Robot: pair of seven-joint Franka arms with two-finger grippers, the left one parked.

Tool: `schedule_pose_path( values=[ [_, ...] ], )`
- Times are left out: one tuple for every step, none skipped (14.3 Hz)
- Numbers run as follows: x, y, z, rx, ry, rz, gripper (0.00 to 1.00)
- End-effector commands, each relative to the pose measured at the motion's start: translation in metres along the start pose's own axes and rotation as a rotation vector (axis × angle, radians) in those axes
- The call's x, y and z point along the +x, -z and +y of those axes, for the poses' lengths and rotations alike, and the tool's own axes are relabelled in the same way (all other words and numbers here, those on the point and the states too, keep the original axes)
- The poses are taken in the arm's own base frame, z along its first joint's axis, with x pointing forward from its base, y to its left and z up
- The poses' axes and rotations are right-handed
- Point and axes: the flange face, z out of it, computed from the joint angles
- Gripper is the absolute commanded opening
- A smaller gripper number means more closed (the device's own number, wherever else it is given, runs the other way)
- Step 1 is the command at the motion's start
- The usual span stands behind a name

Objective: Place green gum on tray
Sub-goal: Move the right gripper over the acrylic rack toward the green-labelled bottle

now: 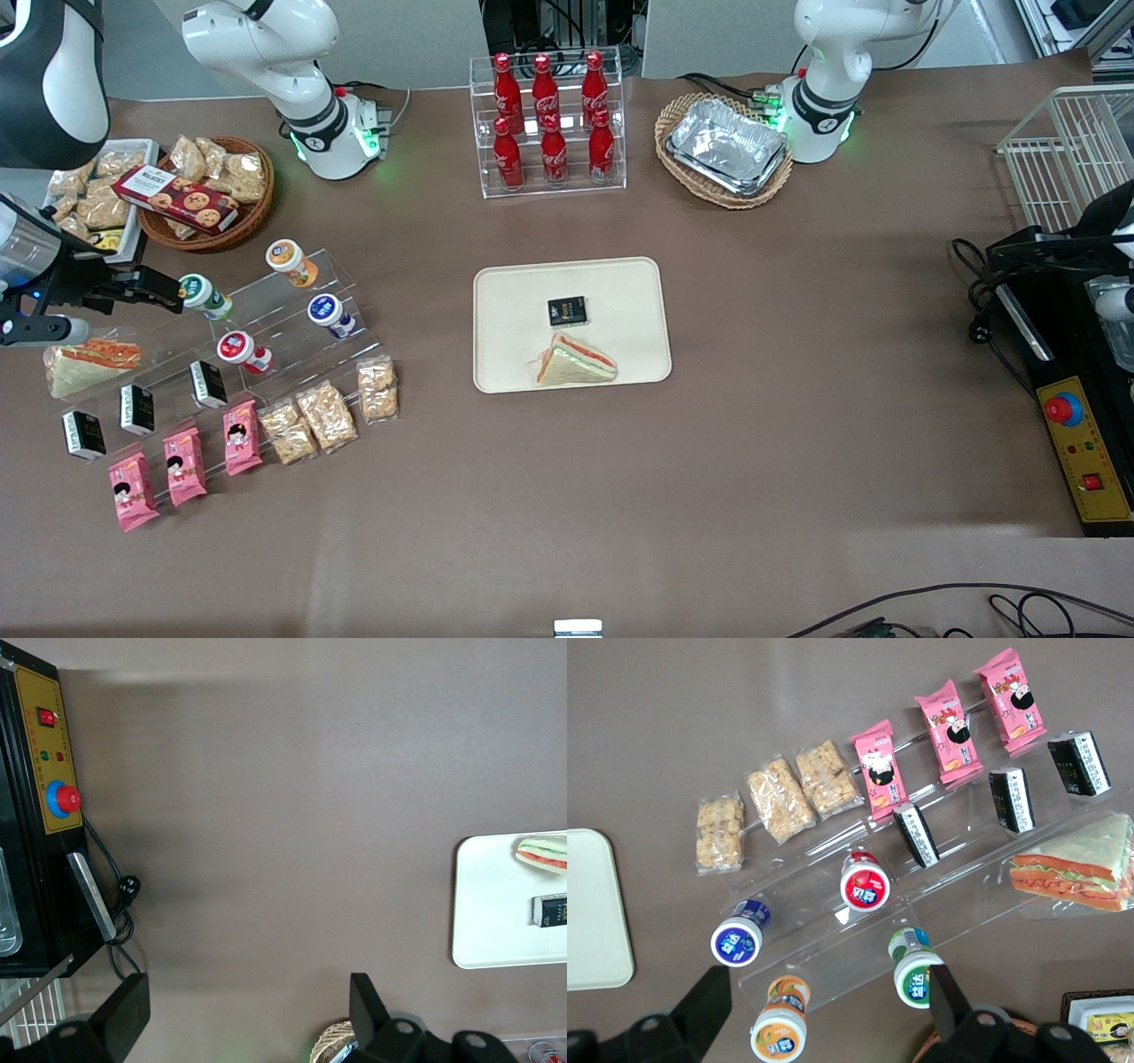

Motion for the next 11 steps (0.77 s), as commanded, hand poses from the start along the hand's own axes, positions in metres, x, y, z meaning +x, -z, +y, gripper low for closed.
schedule_pose_path(
  values=[
    [0.002, 0.009, 0.001, 0.014, 0.014, 0.010, 1.00],
    [0.002, 0.009, 0.001, 0.014, 0.012, 0.011, 1.00],
    [0.002, 0.009, 0.001, 0.012, 0.014, 0.010, 1.00],
    [0.002, 0.009, 0.000, 0.014, 0.015, 0.010, 1.00],
    [0.002, 0.009, 0.000, 0.014, 0.015, 0.010, 1.00],
    [0.000, 0.011, 0.001, 0.013, 0.017, 0.008, 1.00],
    [-0.003, 0.013, 0.002, 0.016, 0.024, 0.005, 1.00],
    [-0.006, 0.014, 0.003, 0.016, 0.070, 0.007, 1.00],
    [-0.007, 0.015, 0.006, 0.017, 0.098, 0.007, 1.00],
    [-0.011, 0.019, 0.010, 0.019, 0.097, 0.013, 1.00],
    [-0.016, 0.021, 0.016, 0.022, 0.091, 0.003, 1.00]
  ],
)
